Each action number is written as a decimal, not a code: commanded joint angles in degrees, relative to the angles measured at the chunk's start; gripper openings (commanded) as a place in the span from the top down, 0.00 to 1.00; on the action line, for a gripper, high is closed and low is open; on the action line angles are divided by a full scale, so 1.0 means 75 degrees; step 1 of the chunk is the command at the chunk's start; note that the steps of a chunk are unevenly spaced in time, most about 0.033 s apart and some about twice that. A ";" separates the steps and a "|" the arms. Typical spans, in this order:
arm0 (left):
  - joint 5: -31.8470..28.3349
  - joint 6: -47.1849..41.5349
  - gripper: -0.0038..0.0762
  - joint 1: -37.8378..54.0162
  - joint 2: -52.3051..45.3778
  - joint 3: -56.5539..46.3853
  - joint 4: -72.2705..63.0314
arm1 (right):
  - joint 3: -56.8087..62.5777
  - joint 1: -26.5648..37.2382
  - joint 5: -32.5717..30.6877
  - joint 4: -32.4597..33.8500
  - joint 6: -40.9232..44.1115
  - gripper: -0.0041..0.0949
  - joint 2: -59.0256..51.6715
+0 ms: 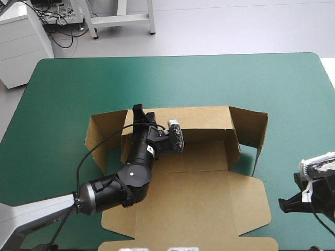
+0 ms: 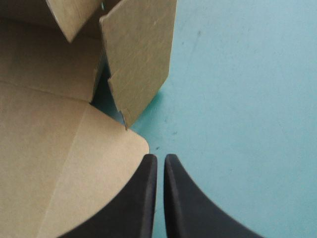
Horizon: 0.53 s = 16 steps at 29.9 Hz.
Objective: Fold the box
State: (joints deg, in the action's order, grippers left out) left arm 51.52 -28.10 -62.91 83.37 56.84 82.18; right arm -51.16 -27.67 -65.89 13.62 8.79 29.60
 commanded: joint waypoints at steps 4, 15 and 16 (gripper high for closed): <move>0.0239 -0.0220 0.99 -0.0050 -0.0305 0.0172 0.0184 | -0.1652 0.0032 0.0562 0.0662 -0.0104 0.54 0.0090; 0.0221 -0.0222 0.99 -0.0050 -0.0305 0.0172 0.0184 | -0.3649 0.0032 0.0731 0.0953 -0.0101 0.15 0.1088; 0.0221 -0.0222 0.99 -0.0050 -0.0305 0.0172 0.0184 | -0.3738 0.0032 0.0731 0.0990 -0.0101 0.15 0.1266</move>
State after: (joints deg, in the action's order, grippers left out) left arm 51.52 -28.10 -62.91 83.37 56.79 81.98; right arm -76.10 -27.67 -64.54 19.22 8.57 34.65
